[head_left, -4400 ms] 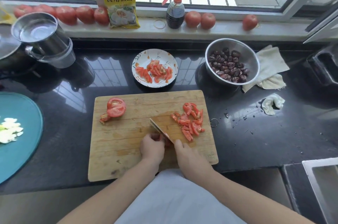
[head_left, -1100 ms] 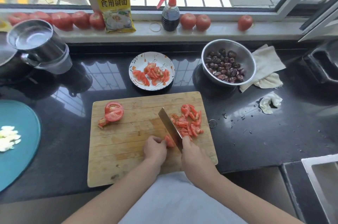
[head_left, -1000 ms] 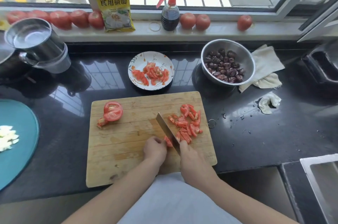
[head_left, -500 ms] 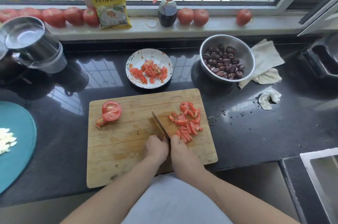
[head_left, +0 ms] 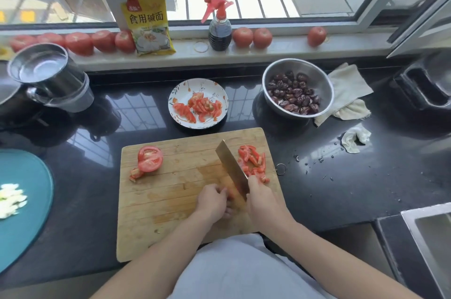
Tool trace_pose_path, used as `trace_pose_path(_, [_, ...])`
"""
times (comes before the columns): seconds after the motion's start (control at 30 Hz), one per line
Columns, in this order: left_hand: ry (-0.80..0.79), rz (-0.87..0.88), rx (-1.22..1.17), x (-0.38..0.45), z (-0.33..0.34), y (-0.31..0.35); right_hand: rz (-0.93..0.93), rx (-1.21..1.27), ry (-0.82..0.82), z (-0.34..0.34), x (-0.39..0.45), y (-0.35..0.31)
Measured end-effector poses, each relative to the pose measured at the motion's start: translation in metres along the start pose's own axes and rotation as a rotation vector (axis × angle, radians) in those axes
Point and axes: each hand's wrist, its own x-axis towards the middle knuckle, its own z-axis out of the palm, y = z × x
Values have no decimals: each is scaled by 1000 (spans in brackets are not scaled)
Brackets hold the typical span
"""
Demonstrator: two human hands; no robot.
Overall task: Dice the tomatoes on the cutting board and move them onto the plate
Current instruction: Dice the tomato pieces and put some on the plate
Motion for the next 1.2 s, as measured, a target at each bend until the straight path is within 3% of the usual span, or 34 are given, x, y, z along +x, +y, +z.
trace_pose_path(0.13, [62,20,93,-6,-39,1,-38,-50,-76,15,-13,-4])
trace_pose_path(0.2, [214,69,208,-16,-73,-2,-70,-99,-129,22,-17,-4])
trace_pose_path(0.3, [490,277,424,-31,-127,3,-81,-145,-126,22,-15,0])
trace_pose_path(0.37, [555,395,620,-23,-158,6,-31,-108,-58,21,-5,8])
trace_pose_path(0.6, [264,338,1126,36,-196,27,-22,-121,5,16,8,14])
trace_pose_path(0.7, [257,407,1318,37,-192,41,-1,-93,17,17,7,15])
trace_pose_path(0.77, [224,448,1276,26,-178,47,-12,-94,29,17,7,14])
trace_pose_path(0.9, [88,464,944,-18,-113,32,-25,-26,62,17,2,13])
trace_pose_path(1.1, [159,356,745,-44,-31,-16,-74,14,73,20,-11,13])
trace_pose_path(1.2, [46,238,542,-39,-38,-23,-68,18,51,20,-14,15])
